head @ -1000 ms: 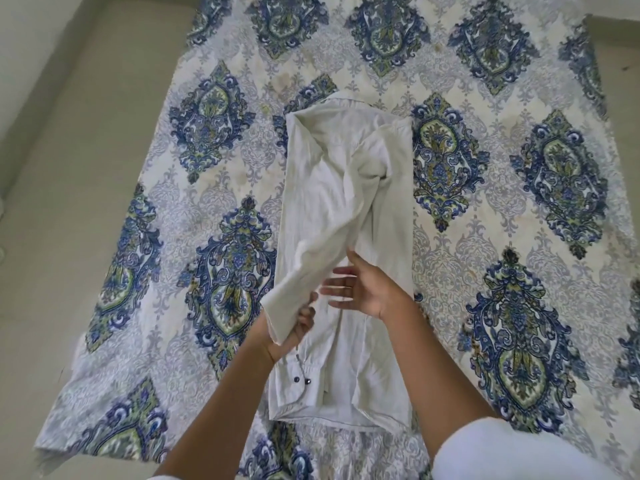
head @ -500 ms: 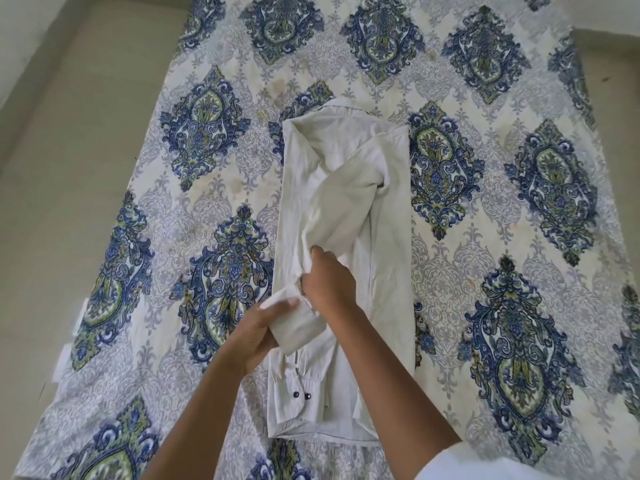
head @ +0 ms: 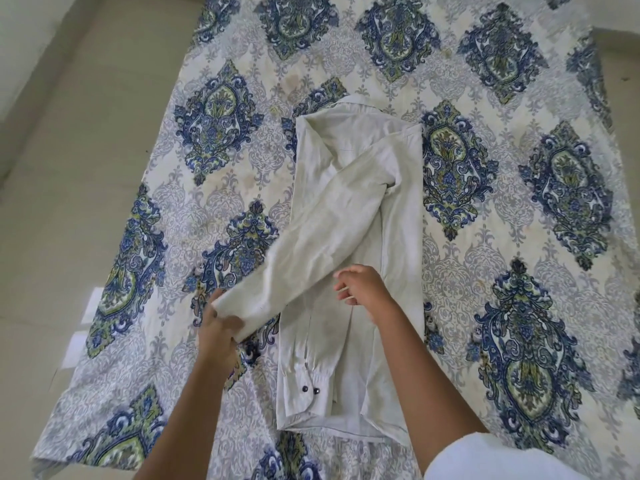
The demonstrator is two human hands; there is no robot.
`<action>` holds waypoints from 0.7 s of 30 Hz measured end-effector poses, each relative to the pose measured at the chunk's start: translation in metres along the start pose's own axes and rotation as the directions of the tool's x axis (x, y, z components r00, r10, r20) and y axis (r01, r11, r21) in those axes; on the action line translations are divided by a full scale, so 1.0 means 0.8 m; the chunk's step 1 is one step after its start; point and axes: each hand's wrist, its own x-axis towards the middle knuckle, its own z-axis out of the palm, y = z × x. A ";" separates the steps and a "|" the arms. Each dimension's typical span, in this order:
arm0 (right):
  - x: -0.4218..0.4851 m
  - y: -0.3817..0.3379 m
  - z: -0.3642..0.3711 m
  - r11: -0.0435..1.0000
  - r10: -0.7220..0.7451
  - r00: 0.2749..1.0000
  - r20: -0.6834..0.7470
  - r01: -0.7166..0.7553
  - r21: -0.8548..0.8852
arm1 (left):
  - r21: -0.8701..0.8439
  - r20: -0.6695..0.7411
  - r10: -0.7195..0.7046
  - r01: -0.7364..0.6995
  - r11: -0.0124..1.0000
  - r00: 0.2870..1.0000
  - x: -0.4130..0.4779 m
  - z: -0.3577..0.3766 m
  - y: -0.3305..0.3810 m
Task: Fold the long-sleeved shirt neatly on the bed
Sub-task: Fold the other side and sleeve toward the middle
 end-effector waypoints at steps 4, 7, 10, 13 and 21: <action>0.014 0.004 -0.004 0.998 -0.003 0.997 -0.080 -0.002 -0.070 | 0.190 -0.100 -0.103 0.120 0.974 0.990 0.020 -0.027 0.005; 0.027 0.009 0.000 1.000 0.014 0.999 -0.048 -0.014 0.001 | 0.628 -0.072 -0.070 0.100 0.772 0.995 0.052 -0.021 0.017; 0.036 0.016 0.008 1.000 0.014 0.999 -0.029 -0.014 0.004 | 0.977 0.011 -0.026 -0.005 0.212 1.000 0.074 -0.002 0.030; 0.043 0.022 0.022 1.000 0.024 1.000 0.001 -0.024 0.004 | 0.993 0.069 -0.147 -0.082 -0.086 0.987 0.078 0.015 0.036; 0.070 0.034 0.043 0.983 0.097 0.994 -0.049 -0.088 0.158 | 0.874 0.244 -0.183 -0.135 0.466 0.952 0.076 0.030 0.027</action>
